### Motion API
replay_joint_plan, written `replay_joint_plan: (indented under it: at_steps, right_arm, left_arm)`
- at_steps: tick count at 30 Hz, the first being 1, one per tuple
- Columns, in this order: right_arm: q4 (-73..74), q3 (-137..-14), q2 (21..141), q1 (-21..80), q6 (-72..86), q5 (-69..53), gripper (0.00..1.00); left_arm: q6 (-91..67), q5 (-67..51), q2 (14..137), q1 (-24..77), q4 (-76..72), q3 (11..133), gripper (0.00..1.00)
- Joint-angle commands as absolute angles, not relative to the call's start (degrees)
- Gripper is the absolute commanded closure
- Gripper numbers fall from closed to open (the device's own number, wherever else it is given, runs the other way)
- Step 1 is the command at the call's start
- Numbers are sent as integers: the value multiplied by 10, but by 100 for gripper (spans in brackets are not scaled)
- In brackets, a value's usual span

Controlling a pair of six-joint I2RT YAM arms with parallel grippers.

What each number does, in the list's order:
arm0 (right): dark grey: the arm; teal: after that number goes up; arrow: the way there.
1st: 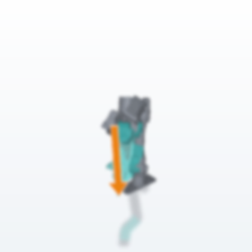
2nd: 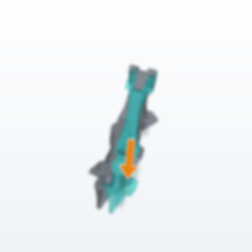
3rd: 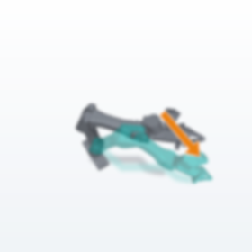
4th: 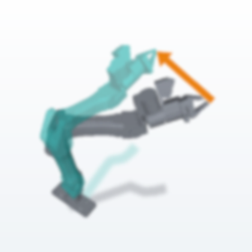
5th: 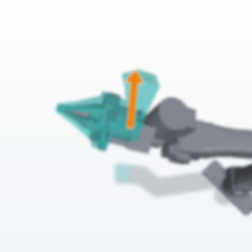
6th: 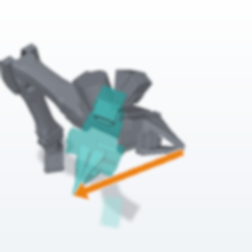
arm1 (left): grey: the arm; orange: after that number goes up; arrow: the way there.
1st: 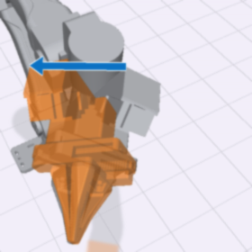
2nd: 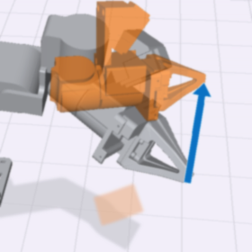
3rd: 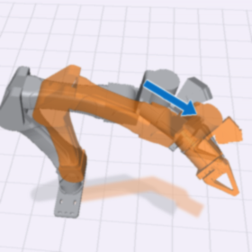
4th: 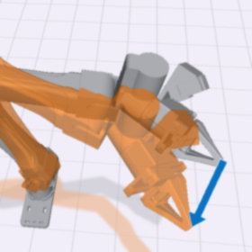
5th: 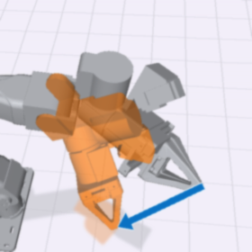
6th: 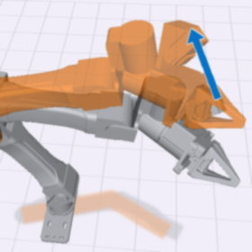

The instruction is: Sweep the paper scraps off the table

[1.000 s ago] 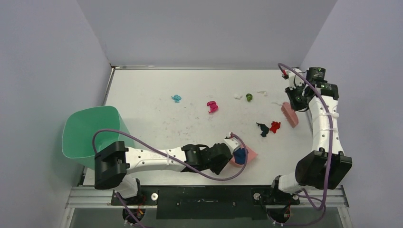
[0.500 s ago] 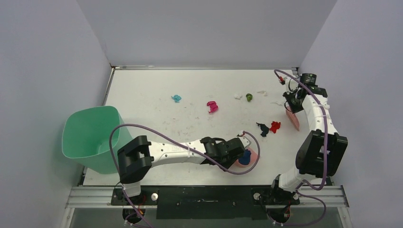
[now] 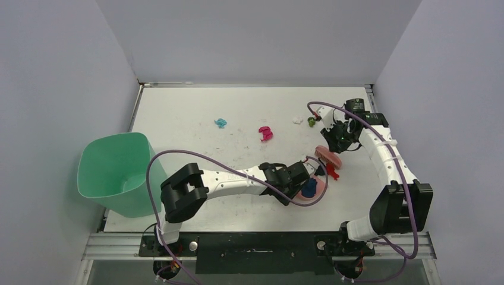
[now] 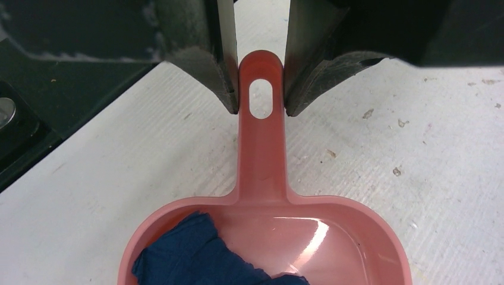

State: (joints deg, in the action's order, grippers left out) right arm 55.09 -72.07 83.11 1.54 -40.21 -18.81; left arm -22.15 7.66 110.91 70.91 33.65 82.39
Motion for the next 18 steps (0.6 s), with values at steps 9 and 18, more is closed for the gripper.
replay_joint_plan:
  at_steps: [9, 18]
  right_arm:
    - [705, -751, 811, 29, -369, -384, 95]
    - [684, -797, 805, 28, -318, -355, 95]
  left_arm:
    - [-205, 66, 1126, 703, 289, 854, 100]
    - [-205, 88, 1080, 704, 260, 800, 78]
